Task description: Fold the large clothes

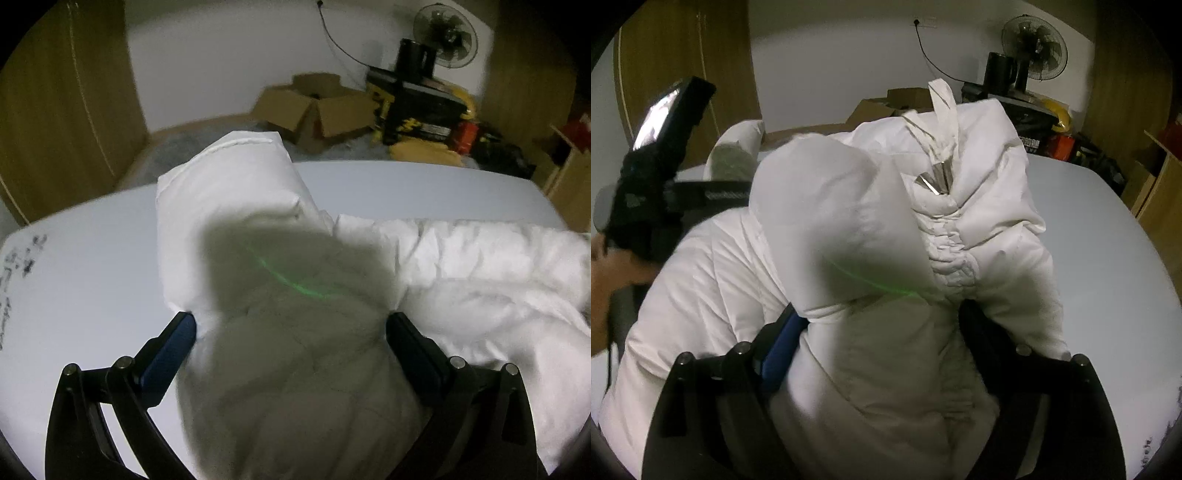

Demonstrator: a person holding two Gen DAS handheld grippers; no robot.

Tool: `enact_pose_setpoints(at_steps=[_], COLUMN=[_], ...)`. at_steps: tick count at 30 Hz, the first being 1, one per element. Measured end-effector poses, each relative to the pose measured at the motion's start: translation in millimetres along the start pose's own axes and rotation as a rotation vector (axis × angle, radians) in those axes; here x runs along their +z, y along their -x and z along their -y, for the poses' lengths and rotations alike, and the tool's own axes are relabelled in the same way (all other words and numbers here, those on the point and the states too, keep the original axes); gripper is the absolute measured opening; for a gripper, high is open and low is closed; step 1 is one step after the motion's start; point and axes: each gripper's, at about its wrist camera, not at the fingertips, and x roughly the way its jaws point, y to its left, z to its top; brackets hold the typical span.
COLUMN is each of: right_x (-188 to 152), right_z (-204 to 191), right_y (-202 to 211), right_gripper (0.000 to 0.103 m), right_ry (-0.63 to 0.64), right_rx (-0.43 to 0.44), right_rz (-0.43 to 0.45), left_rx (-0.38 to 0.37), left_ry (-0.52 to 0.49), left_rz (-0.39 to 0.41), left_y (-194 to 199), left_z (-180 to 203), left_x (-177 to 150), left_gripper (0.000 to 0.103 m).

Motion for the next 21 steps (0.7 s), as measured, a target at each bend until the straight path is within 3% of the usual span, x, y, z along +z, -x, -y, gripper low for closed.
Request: enact_pose_setpoints(at_steps=[2,4,6,7,8,11,13,17,21], right_x=[1.2,-6.6,-19.8,-30.9,-42.4,-72.9,-88.8,-102.2,-105.9], right_z=[15.0,40.6,66.1,82.9,96.4,123.6,133.4,128.9,120.0], right_y=[24.6,58.6,84.6,97.8,105.0,102.8,88.9,75.6,72.8], right_gripper=[0.084,0.085,0.093,0.103,0.103,0.103,0.103,0.103,0.103], right_ry=[-0.059,-0.167,-0.264,-0.319,-0.367,-0.502,-0.565,-0.585,-0.577], right_rx=[0.061,0.170,0.259,0.310,0.334,0.411,0.485,0.525,0.552], right_rz=[-0.043,-0.030,-0.023,-0.027,-0.041,-0.124,-0.190,-0.241,-0.259], left_rx=[-0.133,-0.236,-0.328,-0.373,-0.432,-0.511,-0.521,-0.603,-0.616], left_ry=[0.036,0.084,0.163,0.203,0.268,0.355,0.361,0.403,0.388], left_rz=[-0.027,-0.061,-0.095,-0.122,-0.167,-0.243,-0.270,-0.329,-0.343], left_y=[22.7,40.8,50.8,51.4,47.4,33.1,21.8,5.1,-6.7], left_z=[-19.6,-42.8,-69.2,-80.4,-95.5,-116.5,-120.9,-120.8,-117.9], left_x=[-0.2,-0.1,-2.1,-4.1,-8.9,-18.9,-23.9,-34.7,-33.5], left_gripper=[0.103,0.103,0.103,0.103,0.103,0.103,0.103,0.103,0.103])
